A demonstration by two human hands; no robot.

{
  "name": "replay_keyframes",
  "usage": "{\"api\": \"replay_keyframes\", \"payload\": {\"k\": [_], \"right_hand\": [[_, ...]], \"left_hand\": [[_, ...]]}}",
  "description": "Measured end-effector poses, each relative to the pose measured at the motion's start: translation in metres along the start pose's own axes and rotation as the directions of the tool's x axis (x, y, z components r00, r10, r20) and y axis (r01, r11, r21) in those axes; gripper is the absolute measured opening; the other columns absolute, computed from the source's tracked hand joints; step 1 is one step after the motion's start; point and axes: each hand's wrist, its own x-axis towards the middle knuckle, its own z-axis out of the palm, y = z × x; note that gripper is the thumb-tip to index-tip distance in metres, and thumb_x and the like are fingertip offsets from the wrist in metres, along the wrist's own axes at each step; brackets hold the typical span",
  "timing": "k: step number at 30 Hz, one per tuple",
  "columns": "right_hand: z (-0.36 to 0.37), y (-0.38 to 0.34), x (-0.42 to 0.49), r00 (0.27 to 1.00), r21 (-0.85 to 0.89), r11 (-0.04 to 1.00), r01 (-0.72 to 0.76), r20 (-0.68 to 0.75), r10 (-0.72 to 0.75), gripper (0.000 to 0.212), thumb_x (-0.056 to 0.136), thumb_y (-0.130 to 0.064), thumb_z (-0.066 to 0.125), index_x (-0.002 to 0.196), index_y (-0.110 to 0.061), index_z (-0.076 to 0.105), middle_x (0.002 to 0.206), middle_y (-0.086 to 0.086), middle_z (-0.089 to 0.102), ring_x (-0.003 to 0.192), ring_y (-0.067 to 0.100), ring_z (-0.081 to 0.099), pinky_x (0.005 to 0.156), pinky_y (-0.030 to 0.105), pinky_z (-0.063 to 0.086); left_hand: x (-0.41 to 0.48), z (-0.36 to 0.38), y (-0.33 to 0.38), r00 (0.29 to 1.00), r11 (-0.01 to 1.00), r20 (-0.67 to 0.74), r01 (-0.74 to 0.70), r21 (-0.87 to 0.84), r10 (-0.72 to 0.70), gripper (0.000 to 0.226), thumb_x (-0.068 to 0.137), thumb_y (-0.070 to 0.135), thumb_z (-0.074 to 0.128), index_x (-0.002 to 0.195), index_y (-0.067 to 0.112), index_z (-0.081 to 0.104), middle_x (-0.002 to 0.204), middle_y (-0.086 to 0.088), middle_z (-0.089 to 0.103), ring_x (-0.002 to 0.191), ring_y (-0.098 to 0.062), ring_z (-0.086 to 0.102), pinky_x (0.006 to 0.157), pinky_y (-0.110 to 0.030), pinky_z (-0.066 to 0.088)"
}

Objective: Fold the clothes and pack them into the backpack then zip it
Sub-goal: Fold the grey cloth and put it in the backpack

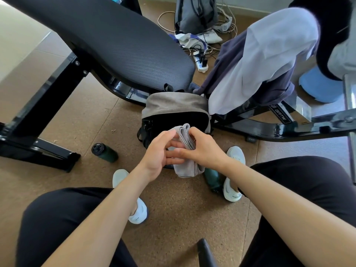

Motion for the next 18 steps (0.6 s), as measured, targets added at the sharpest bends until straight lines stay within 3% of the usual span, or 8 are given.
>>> {"api": "replay_keyframes", "payload": {"k": [3, 6, 9, 11, 13, 15, 18], "right_hand": [[-0.005, 0.006, 0.006, 0.999, 0.096, 0.995, 0.007, -0.044, -0.003, 0.023, 0.09, -0.036, 0.074, 0.085, -0.026, 0.054, 0.076, -0.007, 0.059, 0.066, 0.001, 0.051, 0.065, 0.034, 0.047], [-0.014, 0.006, 0.01, 1.0, 0.291, 0.957, -0.014, -0.02, 0.02, 0.019, 0.095, -0.023, 0.07, 0.096, -0.006, 0.063, 0.088, 0.009, 0.065, 0.08, 0.015, 0.059, 0.079, 0.047, 0.053], [-0.026, -0.002, 0.009, 0.994, 0.589, 0.8, -0.111, 0.076, 0.081, 0.026, 0.1, -0.017, 0.064, 0.117, 0.002, 0.062, 0.111, 0.021, 0.07, 0.099, 0.026, 0.068, 0.092, 0.045, 0.055], [-0.034, -0.007, 0.009, 0.985, 0.759, 0.628, -0.172, 0.152, 0.086, 0.033, 0.101, -0.018, 0.058, 0.128, 0.001, 0.06, 0.12, 0.018, 0.07, 0.107, 0.028, 0.069, 0.094, 0.041, 0.058], [-0.04, -0.006, 0.01, 0.981, 0.835, 0.514, -0.195, 0.165, 0.105, 0.033, 0.102, -0.019, 0.056, 0.13, -0.001, 0.06, 0.118, 0.013, 0.071, 0.103, 0.024, 0.071, 0.089, 0.036, 0.061], [-0.04, -0.002, 0.013, 0.978, 0.824, 0.531, -0.195, 0.127, 0.163, 0.032, 0.101, -0.021, 0.058, 0.127, -0.002, 0.063, 0.117, 0.012, 0.073, 0.103, 0.025, 0.072, 0.089, 0.036, 0.061], [-0.035, 0.008, 0.016, 0.961, 0.73, 0.648, -0.217, 0.043, 0.274, 0.028, 0.098, -0.022, 0.066, 0.12, -0.005, 0.068, 0.116, 0.01, 0.075, 0.108, 0.026, 0.072, 0.092, 0.039, 0.059]], "left_hand": [[0.0, -0.004, 0.002, 0.999, 0.998, -0.023, -0.042, 0.056, 0.044, 0.04, 0.1, 0.042, 0.05, 0.122, 0.012, 0.065, 0.103, -0.012, 0.072, 0.083, -0.03, 0.074, 0.068, -0.034, 0.06], [0.004, -0.008, 0.003, 0.954, 0.994, -0.283, -0.086, 0.068, 0.102, 0.027, 0.102, 0.033, 0.053, 0.114, 0.015, 0.069, 0.094, -0.005, 0.068, 0.078, -0.02, 0.072, 0.064, -0.029, 0.056], [0.009, -0.019, -0.003, 0.884, 0.998, -0.464, -0.052, 0.039, 0.064, 0.03, 0.095, 0.041, 0.063, 0.117, 0.02, 0.065, 0.111, -0.007, 0.066, 0.098, -0.022, 0.067, 0.08, -0.035, 0.057], [0.008, -0.024, -0.004, 0.918, 0.996, -0.393, 0.019, -0.091, -0.053, 0.053, 0.086, 0.057, 0.067, 0.127, 0.023, 0.063, 0.127, -0.01, 0.067, 0.114, -0.028, 0.066, 0.099, -0.047, 0.054], [0.001, -0.021, -0.001, 0.974, 0.974, -0.192, 0.078, -0.211, -0.119, 0.066, 0.086, 0.067, 0.06, 0.136, 0.024, 0.061, 0.132, -0.008, 0.068, 0.122, -0.03, 0.065, 0.106, -0.053, 0.049], [-0.003, -0.015, 0.002, 0.994, 0.954, -0.016, 0.104, -0.28, -0.113, 0.064, 0.094, 0.066, 0.047, 0.14, 0.022, 0.059, 0.136, -0.007, 0.067, 0.126, -0.03, 0.063, 0.107, -0.051, 0.047], [-0.005, -0.008, 0.004, 0.994, 0.963, 0.02, 0.11, -0.247, -0.109, 0.047, 0.095, 0.047, 0.055, 0.134, 0.022, 0.063, 0.131, -0.005, 0.07, 0.124, -0.027, 0.065, 0.104, -0.045, 0.05]]}}
